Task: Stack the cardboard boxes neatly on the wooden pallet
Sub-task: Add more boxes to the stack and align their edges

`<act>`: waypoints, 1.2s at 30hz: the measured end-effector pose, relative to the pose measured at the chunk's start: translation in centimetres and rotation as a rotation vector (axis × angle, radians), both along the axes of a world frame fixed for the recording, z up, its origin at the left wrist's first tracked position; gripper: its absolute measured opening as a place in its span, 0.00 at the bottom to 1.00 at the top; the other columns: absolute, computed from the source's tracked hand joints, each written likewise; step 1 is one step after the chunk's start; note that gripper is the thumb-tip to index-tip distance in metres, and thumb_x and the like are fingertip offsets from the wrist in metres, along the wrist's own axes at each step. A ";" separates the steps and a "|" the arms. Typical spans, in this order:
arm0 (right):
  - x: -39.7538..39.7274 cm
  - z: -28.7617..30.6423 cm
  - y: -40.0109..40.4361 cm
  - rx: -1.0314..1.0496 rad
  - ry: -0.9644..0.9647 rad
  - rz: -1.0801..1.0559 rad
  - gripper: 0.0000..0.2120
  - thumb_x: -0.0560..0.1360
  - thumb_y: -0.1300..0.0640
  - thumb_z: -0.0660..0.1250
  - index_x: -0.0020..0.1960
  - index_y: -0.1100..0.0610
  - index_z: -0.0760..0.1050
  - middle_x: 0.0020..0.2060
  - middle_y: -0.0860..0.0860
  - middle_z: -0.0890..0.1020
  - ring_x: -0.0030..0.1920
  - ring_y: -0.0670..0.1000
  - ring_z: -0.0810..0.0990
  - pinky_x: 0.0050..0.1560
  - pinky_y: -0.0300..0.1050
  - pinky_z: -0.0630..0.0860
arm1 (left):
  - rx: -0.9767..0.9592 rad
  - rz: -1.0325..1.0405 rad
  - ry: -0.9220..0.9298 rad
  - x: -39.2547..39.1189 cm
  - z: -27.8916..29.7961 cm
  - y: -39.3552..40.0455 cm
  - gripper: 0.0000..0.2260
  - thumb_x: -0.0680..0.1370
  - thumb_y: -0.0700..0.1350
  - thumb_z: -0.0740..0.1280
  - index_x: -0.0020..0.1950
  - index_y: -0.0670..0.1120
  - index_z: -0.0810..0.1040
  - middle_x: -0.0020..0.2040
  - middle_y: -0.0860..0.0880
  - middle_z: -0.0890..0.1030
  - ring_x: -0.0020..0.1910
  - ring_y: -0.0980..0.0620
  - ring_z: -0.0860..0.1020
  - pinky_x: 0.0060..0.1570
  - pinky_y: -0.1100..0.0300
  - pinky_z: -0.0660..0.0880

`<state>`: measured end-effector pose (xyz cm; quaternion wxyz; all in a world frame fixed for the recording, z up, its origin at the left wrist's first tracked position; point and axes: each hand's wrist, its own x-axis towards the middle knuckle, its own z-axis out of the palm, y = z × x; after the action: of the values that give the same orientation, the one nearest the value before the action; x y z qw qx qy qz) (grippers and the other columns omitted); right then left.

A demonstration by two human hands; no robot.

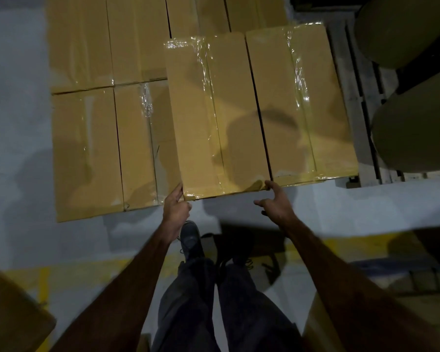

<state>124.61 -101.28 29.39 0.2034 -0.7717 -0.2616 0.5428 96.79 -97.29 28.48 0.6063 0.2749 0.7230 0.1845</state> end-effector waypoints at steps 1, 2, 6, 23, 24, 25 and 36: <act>-0.1 -0.1 -0.2 0.010 -0.037 0.007 0.34 0.78 0.64 0.72 0.81 0.55 0.64 0.73 0.53 0.71 0.57 0.55 0.81 0.58 0.55 0.83 | 0.013 -0.004 0.002 0.0 0.0 0.0 0.39 0.76 0.24 0.62 0.82 0.55 0.68 0.73 0.58 0.77 0.39 0.59 0.74 0.38 0.57 0.70; -0.2 -0.1 -0.3 0.012 -0.074 0.006 0.33 0.78 0.64 0.71 0.81 0.55 0.64 0.73 0.55 0.73 0.51 0.51 0.81 0.49 0.46 0.83 | 0.030 -0.010 0.002 0.0 0.1 0.0 0.39 0.76 0.25 0.62 0.81 0.56 0.69 0.72 0.57 0.78 0.43 0.57 0.76 0.40 0.56 0.71; 0.1 -0.1 -1.2 0.015 -0.190 -0.023 0.30 0.80 0.67 0.67 0.80 0.58 0.65 0.76 0.54 0.72 0.41 0.41 0.74 0.37 0.28 0.74 | 0.062 -0.038 0.003 0.3 1.0 0.4 0.37 0.76 0.24 0.61 0.80 0.53 0.71 0.69 0.56 0.80 0.66 0.48 0.77 0.52 0.59 0.72; 3.3 -0.9 -0.8 0.044 -0.440 0.657 0.39 0.74 0.69 0.62 0.83 0.62 0.56 0.85 0.55 0.54 0.80 0.59 0.64 0.72 0.54 0.72 | 0.129 -0.028 0.065 2.0 0.3 1.6 0.35 0.77 0.24 0.61 0.83 0.45 0.65 0.68 0.60 0.72 0.67 0.56 0.72 0.59 0.61 0.72; 3.3 -0.9 -0.8 0.045 -0.437 0.659 0.39 0.74 0.69 0.62 0.83 0.62 0.57 0.85 0.54 0.54 0.79 0.59 0.66 0.70 0.54 0.73 | 0.126 -0.027 0.076 1.9 -0.1 1.6 0.36 0.77 0.24 0.62 0.83 0.46 0.65 0.70 0.60 0.72 0.69 0.55 0.73 0.60 0.61 0.74; 3.4 -0.8 -0.8 0.044 -0.432 0.662 0.38 0.74 0.69 0.62 0.83 0.61 0.57 0.85 0.54 0.54 0.78 0.59 0.67 0.69 0.54 0.74 | 0.117 -0.026 0.082 1.9 -0.3 1.6 0.37 0.76 0.25 0.62 0.83 0.47 0.65 0.74 0.58 0.73 0.71 0.52 0.74 0.62 0.60 0.75; 4.5 0.6 -0.2 0.137 -0.418 0.586 0.29 0.74 0.66 0.62 0.74 0.51 0.70 0.73 0.50 0.74 0.66 0.57 0.78 0.60 0.52 0.77 | 0.067 -0.116 0.176 0.8 -1.3 3.7 0.26 0.68 0.40 0.65 0.66 0.37 0.74 0.67 0.39 0.79 0.65 0.38 0.77 0.61 0.45 0.77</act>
<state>129.08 -101.45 29.95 0.0325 -0.7428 -0.5432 0.3900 97.64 -93.61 27.15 0.5406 0.3515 0.7499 0.1480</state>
